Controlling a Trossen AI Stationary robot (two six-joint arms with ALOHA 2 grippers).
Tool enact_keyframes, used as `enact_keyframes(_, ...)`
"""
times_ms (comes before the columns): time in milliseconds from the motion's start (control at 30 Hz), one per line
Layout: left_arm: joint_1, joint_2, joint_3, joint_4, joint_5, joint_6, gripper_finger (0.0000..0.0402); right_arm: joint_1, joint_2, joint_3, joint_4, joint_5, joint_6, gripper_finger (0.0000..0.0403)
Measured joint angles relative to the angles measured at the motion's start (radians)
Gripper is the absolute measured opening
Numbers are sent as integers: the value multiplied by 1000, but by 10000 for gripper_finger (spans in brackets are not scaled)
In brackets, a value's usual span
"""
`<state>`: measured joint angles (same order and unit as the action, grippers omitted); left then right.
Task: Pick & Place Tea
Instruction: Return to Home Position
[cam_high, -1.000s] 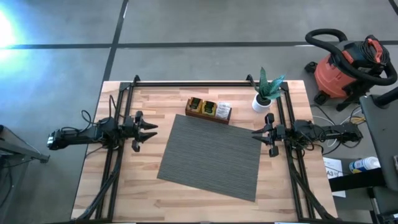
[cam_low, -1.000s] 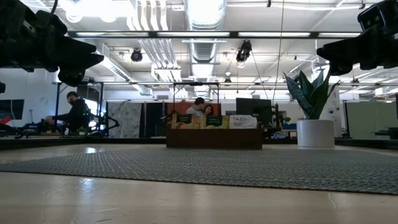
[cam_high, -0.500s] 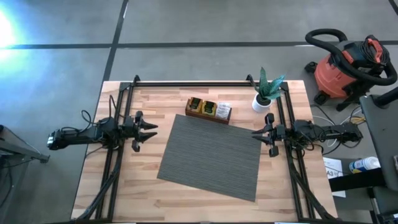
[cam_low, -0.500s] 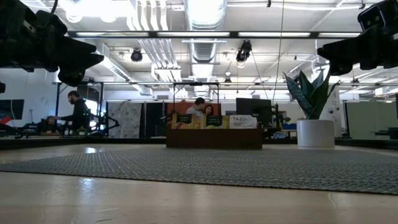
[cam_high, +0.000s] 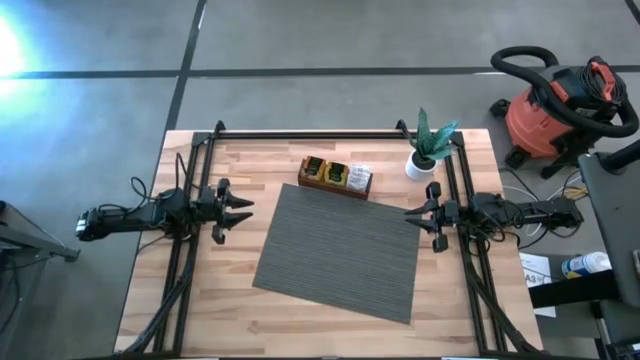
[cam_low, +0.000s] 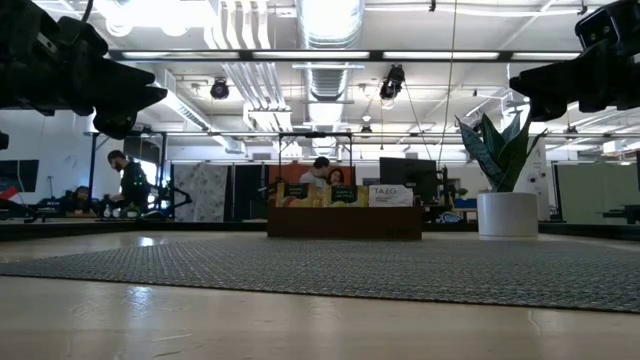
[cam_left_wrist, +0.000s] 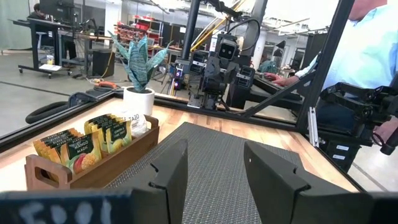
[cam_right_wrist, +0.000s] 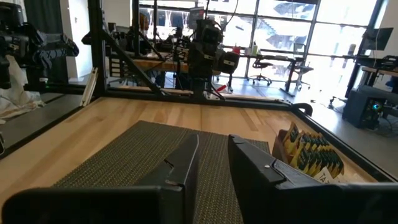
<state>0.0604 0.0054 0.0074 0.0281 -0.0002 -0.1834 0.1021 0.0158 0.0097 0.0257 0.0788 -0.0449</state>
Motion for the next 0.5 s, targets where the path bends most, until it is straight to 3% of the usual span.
enact_keyframes(500,0,0,0,0,0,0,151,0,0,0,0,0,0,68)
